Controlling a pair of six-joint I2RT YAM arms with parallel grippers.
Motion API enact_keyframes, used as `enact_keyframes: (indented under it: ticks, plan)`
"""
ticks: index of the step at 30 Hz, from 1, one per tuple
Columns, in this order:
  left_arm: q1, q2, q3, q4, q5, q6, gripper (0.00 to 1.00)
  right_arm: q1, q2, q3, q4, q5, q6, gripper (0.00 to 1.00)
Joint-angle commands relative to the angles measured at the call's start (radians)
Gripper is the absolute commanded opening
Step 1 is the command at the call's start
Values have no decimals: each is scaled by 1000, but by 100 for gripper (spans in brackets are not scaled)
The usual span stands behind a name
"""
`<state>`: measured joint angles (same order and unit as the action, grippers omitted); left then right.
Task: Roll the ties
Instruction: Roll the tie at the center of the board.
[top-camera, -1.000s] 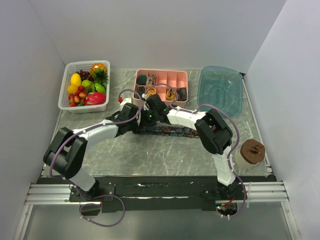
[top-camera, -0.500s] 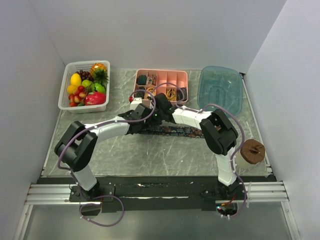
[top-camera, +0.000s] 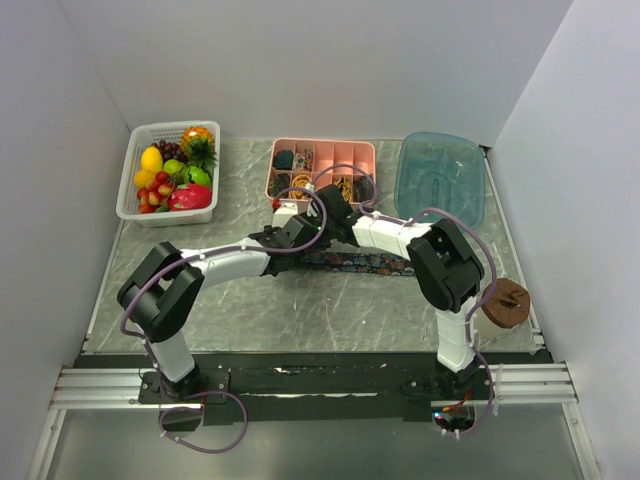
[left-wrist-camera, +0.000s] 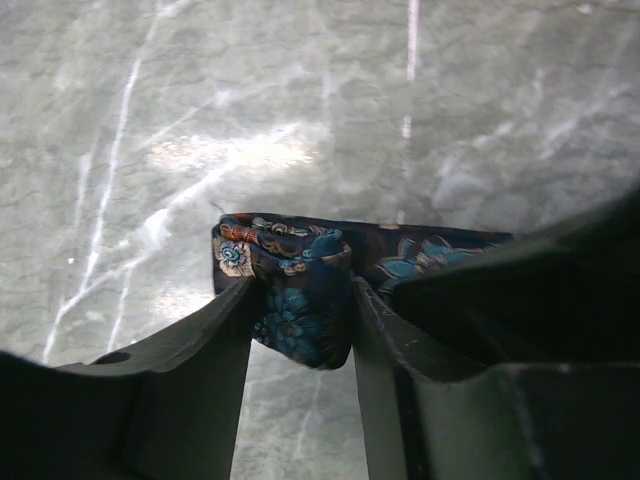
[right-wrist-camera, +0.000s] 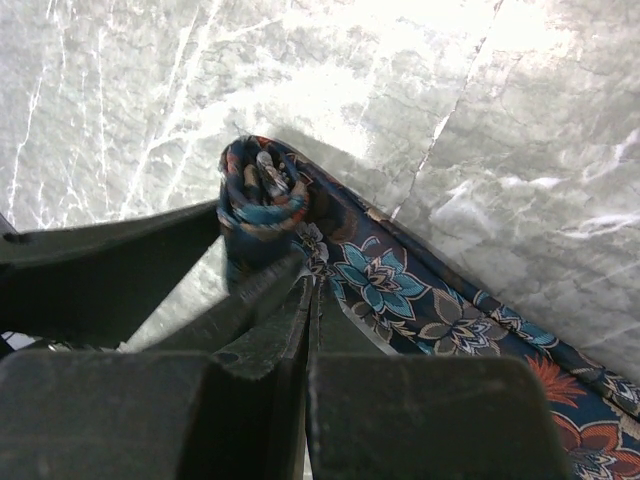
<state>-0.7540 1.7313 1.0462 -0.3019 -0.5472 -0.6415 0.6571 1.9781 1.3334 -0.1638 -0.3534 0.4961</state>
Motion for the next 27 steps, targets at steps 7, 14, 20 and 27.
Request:
enact_keyframes:
  ticks: [7, 14, 20, 27]
  plan:
    - [-21, -102, -83, 135, 70, 43, 50, -11, -76, -19, 41, -2, -14, 0]
    - [-21, -104, -91, 198, 124, 46, 55, -17, -90, -33, 49, -10, -19, 0]
    - [-21, -118, -77, 219, 150, 45, 56, -25, -116, -49, 46, -1, -24, 0]
    - [-18, -167, -89, 219, 136, 29, 67, -30, -137, -65, 59, -27, -24, 0]
